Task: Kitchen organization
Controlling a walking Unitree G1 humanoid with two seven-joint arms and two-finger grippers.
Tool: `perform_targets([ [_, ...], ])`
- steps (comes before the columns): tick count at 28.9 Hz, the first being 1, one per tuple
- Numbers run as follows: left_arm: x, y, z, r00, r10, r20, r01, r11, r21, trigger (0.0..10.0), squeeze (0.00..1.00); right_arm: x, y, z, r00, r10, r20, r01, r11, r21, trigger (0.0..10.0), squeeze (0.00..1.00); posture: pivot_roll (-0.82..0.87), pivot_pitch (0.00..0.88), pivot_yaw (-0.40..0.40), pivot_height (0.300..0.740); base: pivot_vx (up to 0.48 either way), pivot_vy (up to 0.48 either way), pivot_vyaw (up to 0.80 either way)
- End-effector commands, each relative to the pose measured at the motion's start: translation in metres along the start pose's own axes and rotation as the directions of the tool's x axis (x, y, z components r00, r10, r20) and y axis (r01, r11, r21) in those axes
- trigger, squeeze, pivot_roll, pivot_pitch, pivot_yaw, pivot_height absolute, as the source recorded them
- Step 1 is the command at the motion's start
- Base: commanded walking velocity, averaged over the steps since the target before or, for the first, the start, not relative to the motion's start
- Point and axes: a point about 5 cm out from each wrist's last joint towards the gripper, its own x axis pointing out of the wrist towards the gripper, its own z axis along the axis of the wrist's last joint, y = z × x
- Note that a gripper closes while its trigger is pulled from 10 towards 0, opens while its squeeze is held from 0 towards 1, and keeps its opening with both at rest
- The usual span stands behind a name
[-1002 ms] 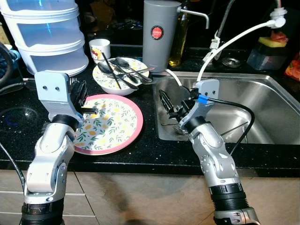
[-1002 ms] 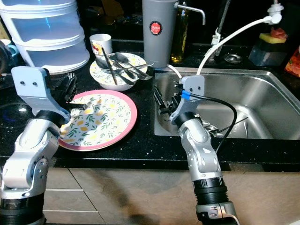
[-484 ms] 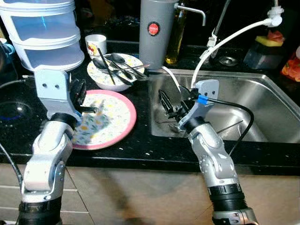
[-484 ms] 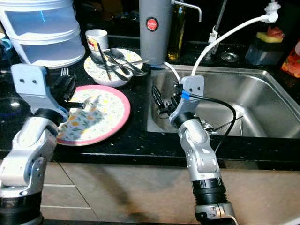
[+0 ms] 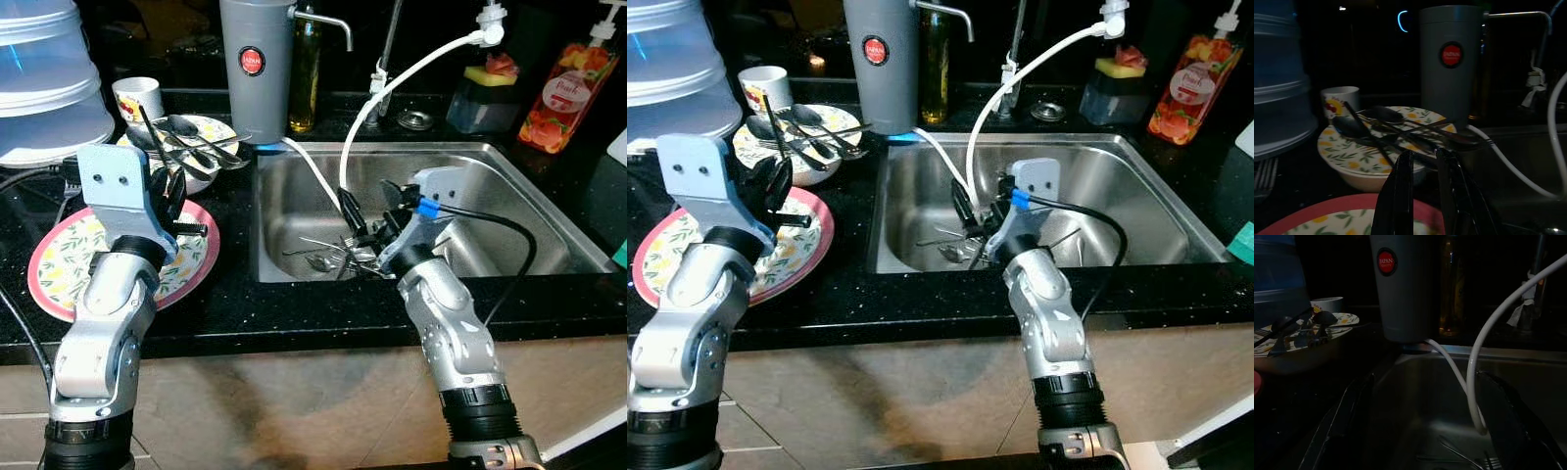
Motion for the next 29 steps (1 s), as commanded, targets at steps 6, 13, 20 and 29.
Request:
perform_targets([
  [6, 0.000, 0.004, -0.002, 1.000, 0.013, -0.022, -0.013, 1.000, -0.002, 10.0, 0.00, 0.001, 0.002, 0.003, 1.000, 0.012, 0.004, -0.012, 1.000, 0.005, 10.0, 0.00, 0.01, 0.124, -0.041, 0.740, 0.000, 0.000, 0.00],
  [13, 0.005, 0.007, 0.003, 1.000, 0.010, -0.017, -0.010, 1.000, 0.007, 10.0, 0.00, 0.002, 0.003, 0.004, 1.000, 0.020, 0.005, -0.020, 1.000, 0.011, 10.0, 0.00, 0.01, 0.123, -0.040, 0.740, 0.000, 0.000, 0.00],
  [20, 0.010, 0.007, 0.012, 1.000, 0.009, -0.012, -0.008, 1.000, 0.029, 10.0, 0.00, 0.002, 0.004, 0.004, 1.000, 0.022, 0.006, -0.022, 1.000, 0.016, 10.0, 0.00, 0.01, 0.125, -0.039, 0.740, 0.000, 0.302, 0.00],
  [29, 0.041, 0.010, 0.021, 0.988, 0.065, -0.140, -0.052, 0.995, 0.089, 10.0, 0.00, 0.006, 0.003, 0.007, 0.999, 0.039, 0.008, -0.040, 0.999, 0.013, 10.0, 0.00, 0.01, 0.130, -0.043, 0.740, 0.000, 0.000, 0.00],
])
